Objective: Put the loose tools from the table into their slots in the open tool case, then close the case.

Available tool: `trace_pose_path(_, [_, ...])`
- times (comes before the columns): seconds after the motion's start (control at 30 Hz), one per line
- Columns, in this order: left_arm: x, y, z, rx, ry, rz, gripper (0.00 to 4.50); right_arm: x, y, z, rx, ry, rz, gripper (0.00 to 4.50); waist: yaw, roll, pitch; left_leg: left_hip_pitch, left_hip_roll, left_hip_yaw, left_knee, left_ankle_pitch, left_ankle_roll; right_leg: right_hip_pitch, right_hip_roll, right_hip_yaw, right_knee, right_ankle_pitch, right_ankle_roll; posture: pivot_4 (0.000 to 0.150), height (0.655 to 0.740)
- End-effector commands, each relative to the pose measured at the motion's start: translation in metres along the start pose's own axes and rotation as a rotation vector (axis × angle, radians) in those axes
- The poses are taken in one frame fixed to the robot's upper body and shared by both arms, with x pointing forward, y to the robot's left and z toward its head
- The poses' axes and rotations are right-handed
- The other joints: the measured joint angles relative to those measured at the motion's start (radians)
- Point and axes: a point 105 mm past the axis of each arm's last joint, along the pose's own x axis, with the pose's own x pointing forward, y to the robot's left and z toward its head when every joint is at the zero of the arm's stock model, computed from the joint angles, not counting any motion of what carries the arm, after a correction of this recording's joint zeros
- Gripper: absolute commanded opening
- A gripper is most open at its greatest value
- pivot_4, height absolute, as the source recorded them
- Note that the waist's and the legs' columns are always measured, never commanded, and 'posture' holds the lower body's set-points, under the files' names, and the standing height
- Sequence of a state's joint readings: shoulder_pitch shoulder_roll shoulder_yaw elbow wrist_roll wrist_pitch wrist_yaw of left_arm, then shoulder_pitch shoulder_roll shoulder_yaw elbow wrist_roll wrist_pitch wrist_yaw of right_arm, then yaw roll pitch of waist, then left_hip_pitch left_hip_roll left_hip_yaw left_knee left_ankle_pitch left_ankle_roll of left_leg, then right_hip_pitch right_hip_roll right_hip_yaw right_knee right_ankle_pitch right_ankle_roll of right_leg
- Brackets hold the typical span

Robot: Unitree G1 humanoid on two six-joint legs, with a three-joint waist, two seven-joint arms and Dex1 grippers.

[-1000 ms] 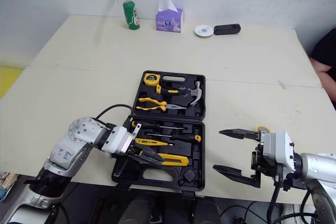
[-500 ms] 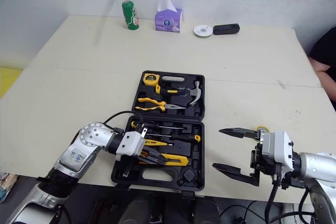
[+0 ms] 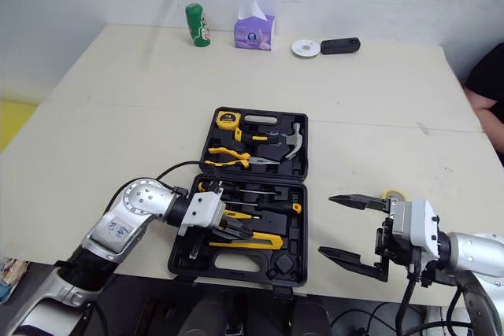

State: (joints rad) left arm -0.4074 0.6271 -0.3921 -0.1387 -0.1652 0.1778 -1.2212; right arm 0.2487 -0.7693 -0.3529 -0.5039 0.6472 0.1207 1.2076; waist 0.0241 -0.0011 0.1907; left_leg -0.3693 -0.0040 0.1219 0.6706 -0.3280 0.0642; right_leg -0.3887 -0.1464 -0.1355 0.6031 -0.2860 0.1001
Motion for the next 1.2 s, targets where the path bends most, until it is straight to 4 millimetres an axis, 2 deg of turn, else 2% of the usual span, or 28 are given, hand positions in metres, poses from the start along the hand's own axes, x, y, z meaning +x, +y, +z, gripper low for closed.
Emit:
trace_pose_path(0.03, [0.010,-0.020,-0.046,-0.204,0.163,-0.043,0.05,0.001,0.001,0.003,-0.024,-0.020,-0.003,4.50,0.001,0.003,-0.010,0.001,0.000,0.000,-0.001,0.000,0.000,0.000,0.000,0.000,-0.001,0.000,0.000,0.150,0.7400])
trace_pose_path(0.13, [0.009,-0.024,-0.051,-0.204,0.202,-0.066,0.05,0.000,0.002,0.002,-0.021,-0.016,-0.010,4.50,0.002,0.004,-0.015,0.006,0.000,0.000,-0.003,0.000,0.000,0.005,0.000,-0.001,-0.003,0.000,0.000,0.150,0.7400])
trace_pose_path(0.23, [0.010,-0.021,-0.046,-0.150,0.175,-0.057,0.05,0.000,0.001,0.001,-0.020,-0.015,-0.021,4.50,0.000,0.005,-0.018,0.015,0.001,0.000,-0.007,-0.007,-0.005,0.015,0.000,0.000,-0.007,0.000,-0.001,0.150,0.7400])
trace_pose_path(0.4, [0.001,0.000,-0.012,-0.034,-0.018,0.016,0.05,-0.006,-0.004,-0.003,-0.029,-0.003,-0.065,4.50,0.002,0.006,-0.019,0.015,0.001,0.000,-0.007,-0.008,-0.005,0.014,0.000,0.000,-0.008,0.000,-0.001,0.150,0.7400])
trace_pose_path(0.47, [-0.011,0.014,0.015,0.013,-0.161,0.087,0.05,-0.012,-0.009,-0.005,-0.033,0.001,-0.105,4.50,0.002,0.005,-0.017,0.013,0.001,0.000,-0.006,-0.008,-0.005,0.013,0.000,0.000,-0.008,0.000,-0.001,0.150,0.7400])
trace_pose_path(0.57, [-0.035,0.015,0.038,0.084,-0.287,0.080,0.05,-0.026,-0.014,-0.009,-0.045,0.039,-0.141,4.50,0.002,0.003,-0.015,0.010,0.001,-0.001,-0.005,-0.008,-0.005,0.011,0.000,-0.001,-0.008,0.000,0.000,0.150,0.7400])
trace_pose_path(0.7, [-0.091,0.038,0.013,-0.024,-0.172,0.253,0.05,-0.069,-0.032,-0.008,-0.108,0.086,-0.316,4.50,0.002,0.004,-0.014,0.009,0.001,-0.002,-0.005,-0.008,-0.004,0.011,0.000,-0.003,-0.010,0.000,0.000,0.150,0.7400])
trace_pose_path(0.8, [-0.128,0.042,-0.005,-0.081,-0.085,0.369,0.05,-0.106,-0.041,-0.019,-0.169,0.163,-0.444,4.50,-0.002,0.003,-0.013,0.009,0.000,-0.002,-0.005,-0.008,-0.004,0.011,0.001,-0.003,-0.010,0.000,0.000,0.150,0.7400])
trace_pose_path(0.87, [-0.152,0.048,-0.013,-0.127,-0.076,0.488,0.05,-0.133,-0.046,-0.024,-0.187,0.209,-0.537,4.50,-0.002,0.004,-0.011,0.009,0.000,-0.001,-0.006,-0.008,-0.004,0.011,0.001,-0.003,-0.010,0.000,0.000,0.150,0.7400])
trace_pose_path(0.9, [-0.173,0.053,-0.021,-0.130,-0.056,0.606,0.05,-0.151,-0.048,-0.028,-0.193,0.233,-0.605,4.50,-0.001,0.004,-0.011,0.009,0.000,-0.001,-0.006,-0.008,-0.004,0.011,0.001,-0.003,-0.010,0.000,0.000,0.150,0.7400])
trace_pose_path(0.93, [-0.187,0.056,-0.026,-0.128,-0.042,0.684,0.67,-0.162,-0.047,-0.030,-0.197,0.246,-0.646,4.50,0.000,0.004,-0.010,0.009,0.000,-0.001,-0.006,-0.009,-0.004,0.011,0.000,-0.003,-0.010,0.000,0.001,0.150,0.7400])
trace_pose_path(0.97, [-0.210,0.058,-0.033,-0.148,-0.045,0.803,0.93,-0.176,-0.046,-0.033,-0.195,0.267,-0.700,4.50,0.000,0.004,-0.009,0.009,0.000,-0.001,-0.006,-0.009,-0.004,0.011,0.000,-0.003,-0.010,0.000,0.001,0.150,0.7400])
trace_pose_path(1.03, [-0.244,0.055,-0.044,-0.193,-0.064,0.972,1.81,-0.198,-0.045,-0.039,-0.200,0.287,-0.804,4.50,-0.001,0.003,-0.007,0.009,0.000,-0.001,-0.007,-0.009,-0.004,0.010,0.000,-0.003,-0.010,0.000,0.001,0.150,0.7400])
trace_pose_path(1.2, [-0.292,0.024,-0.083,-0.332,-0.048,1.220,4.17,-0.245,-0.036,-0.051,-0.163,0.310,-1.086,4.50,-0.009,0.006,-0.005,0.009,0.000,0.000,-0.008,-0.010,-0.005,0.010,-0.001,-0.002,-0.011,0.000,0.001,0.150,0.7400])
